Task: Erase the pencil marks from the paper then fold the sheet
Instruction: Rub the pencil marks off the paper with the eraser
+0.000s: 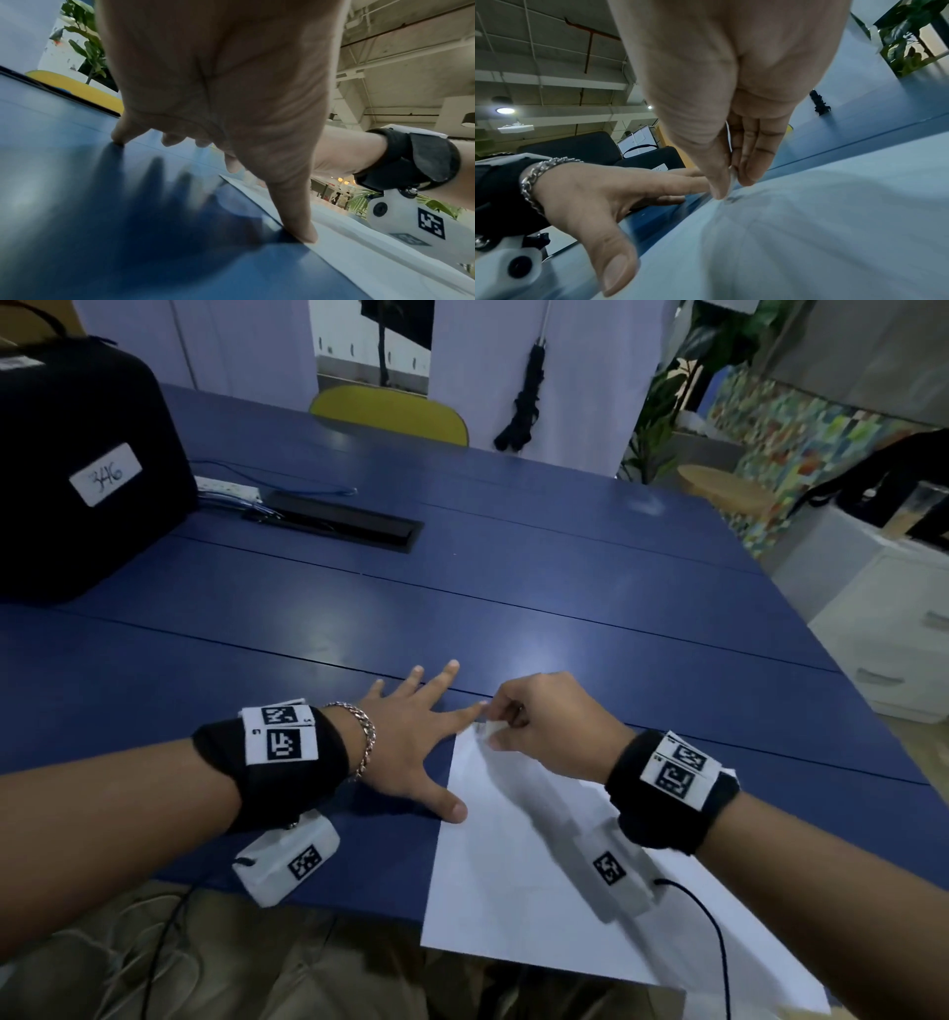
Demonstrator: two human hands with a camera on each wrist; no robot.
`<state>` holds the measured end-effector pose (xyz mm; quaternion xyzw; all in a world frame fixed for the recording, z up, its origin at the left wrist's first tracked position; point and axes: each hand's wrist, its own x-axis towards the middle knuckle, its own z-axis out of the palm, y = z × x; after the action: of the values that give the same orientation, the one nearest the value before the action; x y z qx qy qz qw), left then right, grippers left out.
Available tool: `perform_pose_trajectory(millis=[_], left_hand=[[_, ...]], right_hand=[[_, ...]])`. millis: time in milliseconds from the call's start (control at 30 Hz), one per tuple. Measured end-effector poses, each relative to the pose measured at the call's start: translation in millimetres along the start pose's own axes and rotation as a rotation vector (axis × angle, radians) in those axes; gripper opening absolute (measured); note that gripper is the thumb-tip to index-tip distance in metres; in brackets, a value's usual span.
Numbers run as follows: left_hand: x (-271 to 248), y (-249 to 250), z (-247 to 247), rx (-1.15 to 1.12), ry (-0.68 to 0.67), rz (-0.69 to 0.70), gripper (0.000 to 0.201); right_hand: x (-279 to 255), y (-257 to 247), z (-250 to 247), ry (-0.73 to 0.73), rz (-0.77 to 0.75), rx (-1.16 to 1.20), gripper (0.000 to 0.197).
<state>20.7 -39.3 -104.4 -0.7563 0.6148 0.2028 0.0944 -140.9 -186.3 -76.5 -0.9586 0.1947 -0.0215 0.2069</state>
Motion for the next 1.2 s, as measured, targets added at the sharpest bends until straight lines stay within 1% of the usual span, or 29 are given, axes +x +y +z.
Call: perform_pose_trajectory(millis=[67,133,233,367,433,500,567,667,700,800,933,967,1067,1167,1200], left_hand=[[-2,-1,2,-0.048,-0.009,-0.02,0.127],[-5,-1,4,-0.075,-0.029,-0.068,0.125],[-7,-1,4,-0.088,-0.05,-0.131,0.122],[-8,-2,4,-0.097,-0.082,-0.167,0.119],[-8,-1,3,-0.095,-0.093,-0.179,0.118],[-9,0,2,-0.1,-0.098,-0.193,0.116],[-9,1,2,-0.099,-0.109,-0.208,0.117],[-9,2,1,-0.1,-0.121,-0.217,0.12],[-9,2,1,-0.099,-0.126,-0.221,0.12],[-10,2,-1,-0.101,-0.145,-0.23,0.121],[-9,2,-1,-0.097,-0.158,-0.235,0.123],[-9,2,-1,-0.096,-0.158,-0.234,0.123],[-10,2,-1,-0.097,-0.165,-0.231,0.124],[-10,1,0,-0.055,-0.147,-0.204,0.125],[-11,2,0,-0.034,-0.136,-0.194,0.126]], right_hand=[[1,0,4,-0.002,-0.006,-0.012,0.022],[2,1,6,0.004,-0.008,-0.027,0.024],[6,-1,7,0.027,0.002,-0.019,0.023],[12,-6,10,0.05,-0.001,-0.028,0.021],[11,-10,10,0.022,-0.033,-0.043,0.019],[9,-13,8,-0.05,-0.075,-0.058,0.018],[12,-12,5,-0.06,-0.064,-0.065,0.017],[16,-9,4,0.042,-0.023,-0.049,0.014],[15,-10,6,0.043,-0.031,-0.046,0.014],[10,-16,8,-0.023,-0.065,-0.052,0.014],[16,-11,7,0.066,0.0,-0.037,0.015],[15,-13,9,0.059,-0.003,-0.024,0.015],[6,-22,12,-0.023,-0.061,-0.031,0.016],[-3,-14,-3,0.004,0.015,-0.038,0.015],[-8,-8,-7,-0.007,0.047,-0.056,0.014]])
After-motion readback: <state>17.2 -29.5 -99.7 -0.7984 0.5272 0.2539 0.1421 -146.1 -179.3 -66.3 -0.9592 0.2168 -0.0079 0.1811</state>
